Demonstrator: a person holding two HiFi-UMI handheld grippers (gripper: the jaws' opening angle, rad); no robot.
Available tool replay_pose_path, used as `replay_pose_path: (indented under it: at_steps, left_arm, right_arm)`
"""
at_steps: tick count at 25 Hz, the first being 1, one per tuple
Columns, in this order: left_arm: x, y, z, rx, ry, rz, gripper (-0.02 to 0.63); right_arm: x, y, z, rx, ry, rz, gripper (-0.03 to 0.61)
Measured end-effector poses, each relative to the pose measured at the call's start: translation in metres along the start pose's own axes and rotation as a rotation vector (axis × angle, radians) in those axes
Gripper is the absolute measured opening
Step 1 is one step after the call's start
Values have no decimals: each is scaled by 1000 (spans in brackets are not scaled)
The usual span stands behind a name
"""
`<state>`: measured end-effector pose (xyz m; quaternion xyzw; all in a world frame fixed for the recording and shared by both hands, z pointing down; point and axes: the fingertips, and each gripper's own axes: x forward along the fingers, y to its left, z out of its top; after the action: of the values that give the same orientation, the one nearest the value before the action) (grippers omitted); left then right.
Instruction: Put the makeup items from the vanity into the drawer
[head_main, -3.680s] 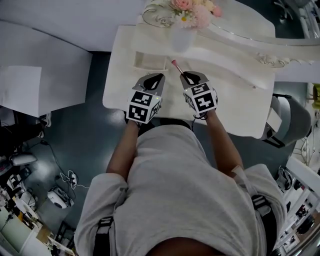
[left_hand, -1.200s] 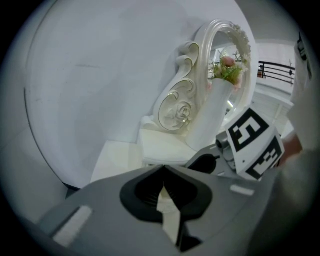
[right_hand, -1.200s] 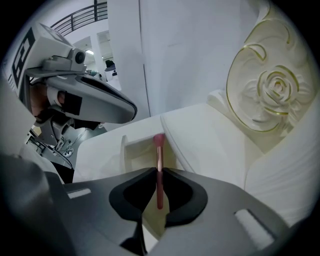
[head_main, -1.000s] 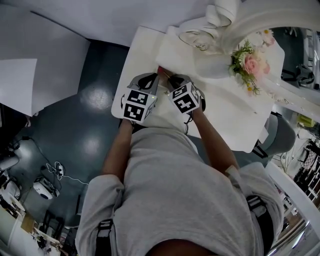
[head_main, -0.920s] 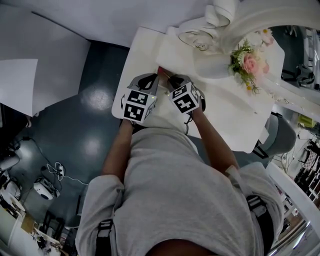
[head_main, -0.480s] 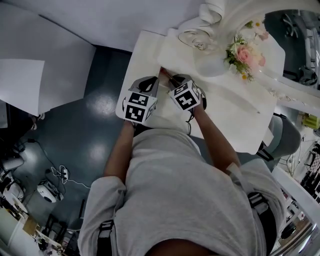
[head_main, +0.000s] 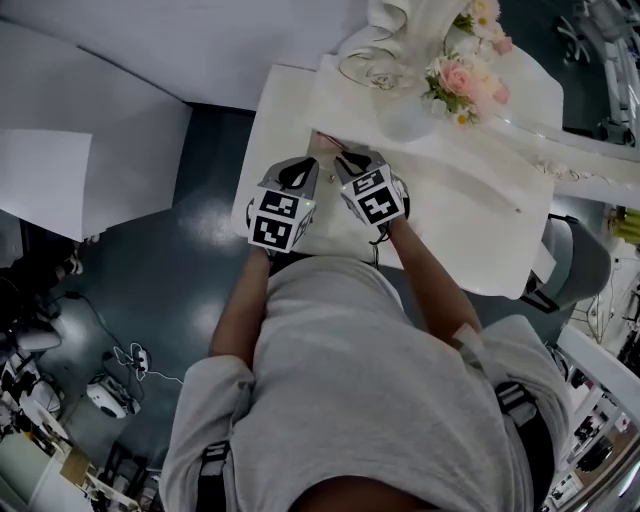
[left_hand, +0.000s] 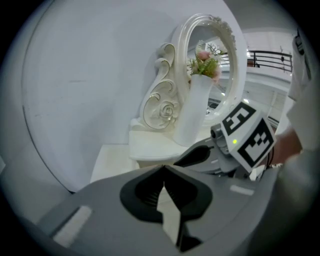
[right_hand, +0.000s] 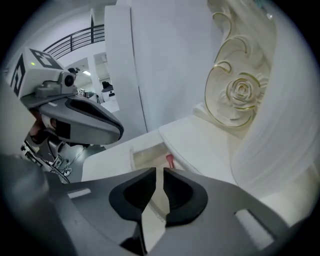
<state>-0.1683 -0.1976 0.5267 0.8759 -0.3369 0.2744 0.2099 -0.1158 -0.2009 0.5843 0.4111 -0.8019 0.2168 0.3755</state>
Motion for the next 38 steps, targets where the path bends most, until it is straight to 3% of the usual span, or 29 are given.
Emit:
replay_pose_path:
  at_steps: [4, 11, 17, 38]
  left_arm:
    - [7, -19, 4, 32, 6, -36, 3]
    - [28, -72, 10, 116, 31, -139, 3]
    - [43, -114, 8, 175, 59, -221, 3]
    - [76, -229, -21, 348, 164, -426, 3]
  right_arm:
    - [-19, -4, -6, 53, -60, -22, 1]
    - [-56, -24, -44, 156, -89, -89, 0]
    - [-85, -39, -80, 304, -107, -130, 0]
    - [-160, -64, -161, 531, -197, -254, 0]
